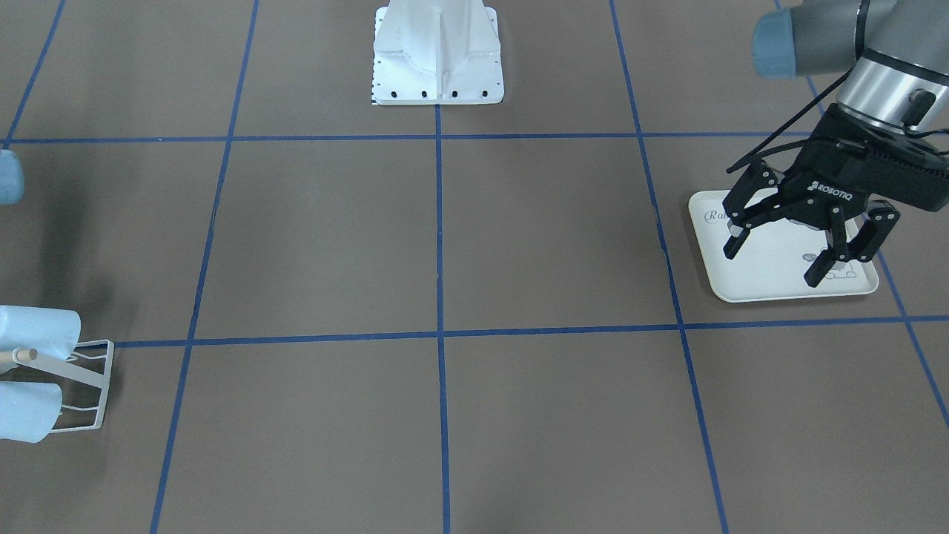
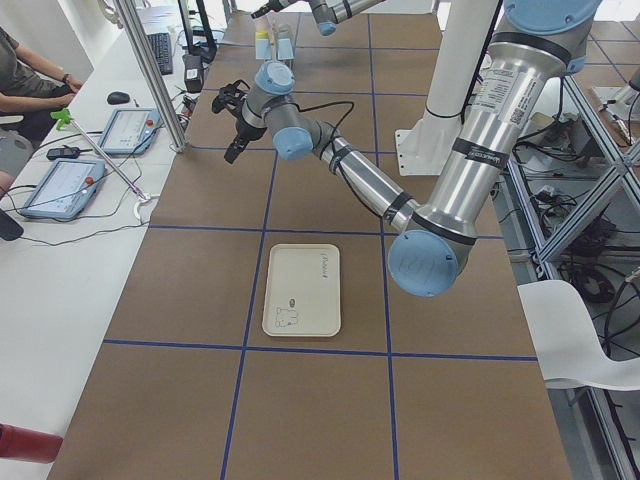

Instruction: Transfer IKEA cup to right arm and place on rack

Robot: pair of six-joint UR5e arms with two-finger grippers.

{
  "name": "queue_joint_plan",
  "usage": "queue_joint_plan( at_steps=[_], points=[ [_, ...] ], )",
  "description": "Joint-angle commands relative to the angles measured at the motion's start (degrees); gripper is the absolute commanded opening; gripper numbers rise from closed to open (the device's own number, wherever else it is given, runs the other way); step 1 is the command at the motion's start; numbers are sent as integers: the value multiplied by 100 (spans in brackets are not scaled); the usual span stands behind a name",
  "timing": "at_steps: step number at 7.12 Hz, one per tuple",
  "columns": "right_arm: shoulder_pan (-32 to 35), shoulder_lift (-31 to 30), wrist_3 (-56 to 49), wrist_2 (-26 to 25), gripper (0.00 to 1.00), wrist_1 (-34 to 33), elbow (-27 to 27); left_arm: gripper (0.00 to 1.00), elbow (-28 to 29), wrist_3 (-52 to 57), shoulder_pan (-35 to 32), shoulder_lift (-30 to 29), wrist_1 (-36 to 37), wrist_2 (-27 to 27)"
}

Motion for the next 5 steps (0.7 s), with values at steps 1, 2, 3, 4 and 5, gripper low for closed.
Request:
queue_joint_plan(
  at_steps=[1,2,3,4,5],
  points=[
    [-81,-25,-10,-8,23,169,-48,100,-4,-9,9,-1,12,-6],
    [-107,-25,-10,-8,73,178,-57,100,5,-9,9,-10,12,2],
    [-116,-34,-1,-25,100,187,-57,100,14,-9,9,-10,12,2],
    [-125,-51,-10,-25,100,196,-48,100,14,-9,9,-10,21,2],
    [-142,-60,-36,-25,100,196,-13,100,31,0,0,-19,21,2]
  ],
)
